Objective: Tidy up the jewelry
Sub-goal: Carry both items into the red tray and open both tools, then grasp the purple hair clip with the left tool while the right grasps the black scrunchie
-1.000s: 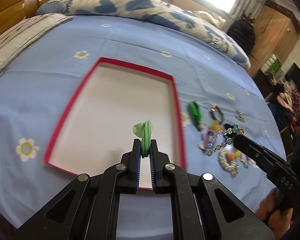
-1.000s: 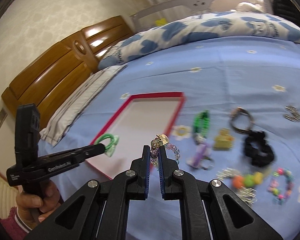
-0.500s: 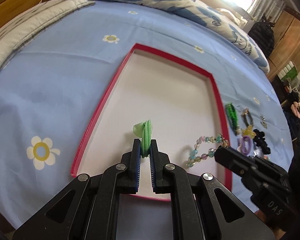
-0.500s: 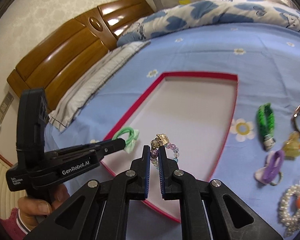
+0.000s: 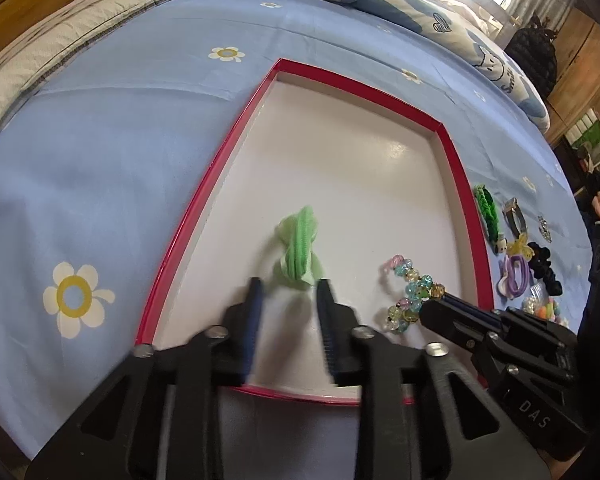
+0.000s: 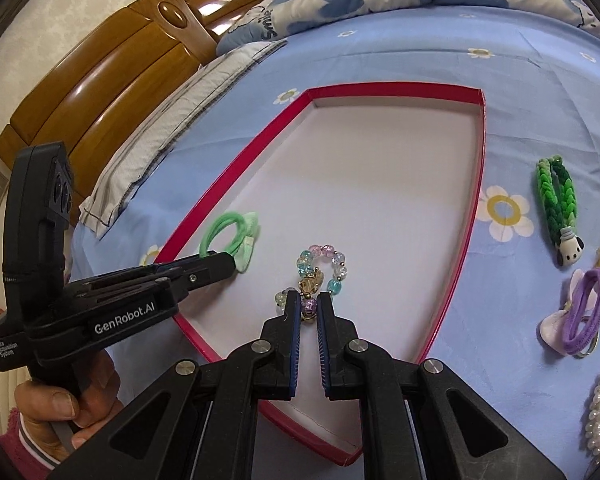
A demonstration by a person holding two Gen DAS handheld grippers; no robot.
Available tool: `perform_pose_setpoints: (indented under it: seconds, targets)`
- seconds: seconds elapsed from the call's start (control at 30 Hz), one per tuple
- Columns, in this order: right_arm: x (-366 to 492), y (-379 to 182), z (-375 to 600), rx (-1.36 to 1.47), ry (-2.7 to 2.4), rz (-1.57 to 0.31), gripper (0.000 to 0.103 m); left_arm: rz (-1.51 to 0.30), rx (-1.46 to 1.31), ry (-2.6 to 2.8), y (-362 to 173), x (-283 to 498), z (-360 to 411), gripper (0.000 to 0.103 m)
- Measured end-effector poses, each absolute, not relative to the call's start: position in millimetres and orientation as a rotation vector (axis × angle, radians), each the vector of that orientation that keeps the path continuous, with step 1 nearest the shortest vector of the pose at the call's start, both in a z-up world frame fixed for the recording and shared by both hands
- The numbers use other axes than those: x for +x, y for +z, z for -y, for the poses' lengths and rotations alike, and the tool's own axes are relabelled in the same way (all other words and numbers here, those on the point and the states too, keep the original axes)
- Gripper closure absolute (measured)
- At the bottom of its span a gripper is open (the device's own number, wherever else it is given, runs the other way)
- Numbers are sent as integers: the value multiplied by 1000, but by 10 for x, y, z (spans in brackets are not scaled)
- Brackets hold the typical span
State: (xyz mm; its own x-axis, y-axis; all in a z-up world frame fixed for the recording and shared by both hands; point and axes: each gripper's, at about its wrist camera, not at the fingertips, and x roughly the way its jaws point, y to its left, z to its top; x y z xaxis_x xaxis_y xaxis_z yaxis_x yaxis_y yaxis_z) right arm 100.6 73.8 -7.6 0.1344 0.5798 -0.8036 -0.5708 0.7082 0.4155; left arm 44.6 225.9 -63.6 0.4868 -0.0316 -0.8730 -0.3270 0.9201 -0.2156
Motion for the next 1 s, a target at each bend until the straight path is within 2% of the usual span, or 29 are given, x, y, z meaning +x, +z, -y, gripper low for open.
perform_pose_setpoints:
  seconds: [0.23, 0.37, 0.67, 0.8, 1.0]
  targets:
    - [1005, -63, -680, 30, 826, -1176, 87, -1040, -370, 196, -575, 393, -2271, 63]
    - [972, -25, -671, 32, 828, -1165, 76, -1028, -370, 201, -508, 342, -2283, 61]
    - [919, 161, -426, 75, 808, -1130, 75, -995, -372, 184, -332, 313, -2186, 61]
    - [917, 260, -165, 100, 768, -1107, 71, -983, -366, 153, -255, 327, -2058, 61]
    - [930, 392, 270, 143, 693, -1079, 70, -976, -345, 98, -164, 383, -1789, 60]
